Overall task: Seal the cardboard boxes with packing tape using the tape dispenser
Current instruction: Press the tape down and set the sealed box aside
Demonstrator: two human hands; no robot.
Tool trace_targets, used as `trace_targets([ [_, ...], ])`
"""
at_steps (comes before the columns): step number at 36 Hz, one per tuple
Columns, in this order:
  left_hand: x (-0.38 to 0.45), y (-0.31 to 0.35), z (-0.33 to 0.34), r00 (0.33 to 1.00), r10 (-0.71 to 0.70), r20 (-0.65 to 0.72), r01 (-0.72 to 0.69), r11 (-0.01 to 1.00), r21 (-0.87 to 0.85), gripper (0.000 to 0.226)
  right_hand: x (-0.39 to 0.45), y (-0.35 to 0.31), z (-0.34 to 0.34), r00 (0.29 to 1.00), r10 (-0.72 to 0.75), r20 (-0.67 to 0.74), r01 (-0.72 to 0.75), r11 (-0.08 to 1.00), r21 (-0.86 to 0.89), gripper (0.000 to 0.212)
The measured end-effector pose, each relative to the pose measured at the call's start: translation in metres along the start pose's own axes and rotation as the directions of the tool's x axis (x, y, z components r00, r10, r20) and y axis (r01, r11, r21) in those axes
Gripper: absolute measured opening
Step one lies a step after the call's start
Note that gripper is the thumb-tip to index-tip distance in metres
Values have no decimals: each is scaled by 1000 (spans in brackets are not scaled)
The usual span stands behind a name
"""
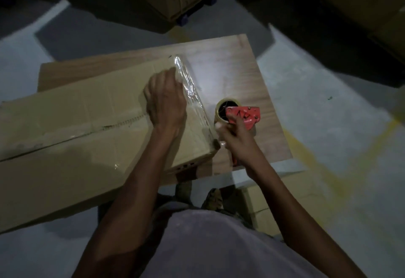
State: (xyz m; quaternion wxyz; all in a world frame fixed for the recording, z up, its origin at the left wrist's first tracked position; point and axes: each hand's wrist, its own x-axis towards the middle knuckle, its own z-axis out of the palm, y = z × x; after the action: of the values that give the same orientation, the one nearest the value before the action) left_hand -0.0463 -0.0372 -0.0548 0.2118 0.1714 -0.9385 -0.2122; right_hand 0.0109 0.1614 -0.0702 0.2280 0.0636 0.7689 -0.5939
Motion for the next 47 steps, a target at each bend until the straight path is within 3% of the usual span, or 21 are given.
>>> trace_targets([
  [2,10,-7,8,995,-62,72,51,989,139,49,5,1,10,999,-1,36,7,985,-171,87],
  [5,11,-15,15,976,-122,183,82,974,210,55,21,-7,21,1000,4,-18,-7,976,-219,102],
  [8,9,-15,18,966,-130,223,70,963,261,57,53,-28,31,988,-103,-115,58,939,-339,101],
  [10,10,-15,20,960,-136,246,62,956,287,58,81,-45,37,987,-96,-132,51,949,-311,106],
  [17,23,-21,19,938,-153,310,49,946,320,60,171,-99,46,988,-154,14,151,937,-314,133],
  [31,27,-19,17,918,-178,354,60,946,319,64,224,-119,64,996,-92,-12,91,996,-21,119],
  [38,26,-15,15,926,-166,338,59,950,306,62,215,-110,80,987,87,-134,-45,956,289,91],
  [41,25,-17,15,929,-167,331,65,953,297,62,206,-114,80,970,-39,-238,75,987,144,79],
  [44,25,-18,17,932,-164,324,67,955,291,62,190,-118,77,922,-255,-292,237,967,-94,53],
  [47,26,-18,19,938,-154,310,64,958,281,62,171,-112,78,934,-354,-47,334,912,-238,57],
])
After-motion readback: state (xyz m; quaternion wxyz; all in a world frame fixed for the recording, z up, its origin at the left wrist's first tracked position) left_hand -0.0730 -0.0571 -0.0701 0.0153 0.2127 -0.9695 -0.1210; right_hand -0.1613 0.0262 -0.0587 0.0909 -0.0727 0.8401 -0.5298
